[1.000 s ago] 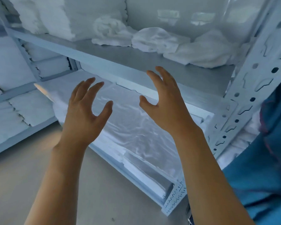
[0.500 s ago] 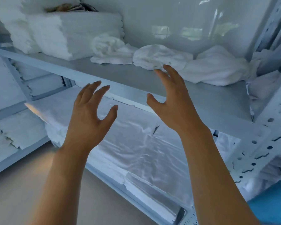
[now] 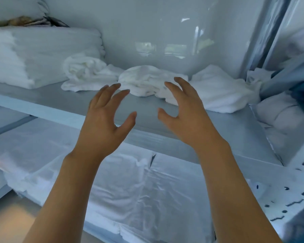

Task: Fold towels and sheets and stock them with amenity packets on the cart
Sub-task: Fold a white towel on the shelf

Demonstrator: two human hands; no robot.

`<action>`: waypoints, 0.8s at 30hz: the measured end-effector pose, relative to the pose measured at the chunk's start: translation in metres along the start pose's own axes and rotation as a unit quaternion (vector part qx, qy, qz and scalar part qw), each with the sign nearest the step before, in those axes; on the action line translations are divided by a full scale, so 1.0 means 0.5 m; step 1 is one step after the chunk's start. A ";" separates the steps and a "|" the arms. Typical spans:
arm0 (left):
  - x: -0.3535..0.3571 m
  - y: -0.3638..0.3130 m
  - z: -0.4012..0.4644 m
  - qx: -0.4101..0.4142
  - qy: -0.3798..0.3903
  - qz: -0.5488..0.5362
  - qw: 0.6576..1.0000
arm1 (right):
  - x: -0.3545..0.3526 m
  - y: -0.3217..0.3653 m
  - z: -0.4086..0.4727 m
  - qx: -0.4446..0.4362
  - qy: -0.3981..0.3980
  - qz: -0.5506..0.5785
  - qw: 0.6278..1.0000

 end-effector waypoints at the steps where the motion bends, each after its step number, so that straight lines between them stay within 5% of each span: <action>1: 0.007 0.008 0.013 0.004 0.005 -0.007 1.000 | 0.001 -0.007 0.005 0.010 0.001 -0.007 1.000; 10: 0.052 0.083 0.158 0.091 0.080 -0.041 0.992 | 0.008 -0.024 0.067 0.063 -0.008 -0.086 0.994; 20: 0.067 0.156 0.316 0.235 0.222 0.046 0.945 | 0.018 -0.003 0.177 0.084 0.037 -0.182 0.979; 24: 0.113 0.205 0.381 0.218 0.272 0.072 0.934 | 0.038 -0.022 0.216 0.105 0.087 -0.199 0.971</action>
Point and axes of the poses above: each hand's wrist, its own z-axis towards the middle knuckle, its own x-axis out of the palm, y = z × x, the point moved 2 cm from there along z, towards the middle knuckle, and after that the axes turned 15 degrees about -z, right-handed, at the moved point
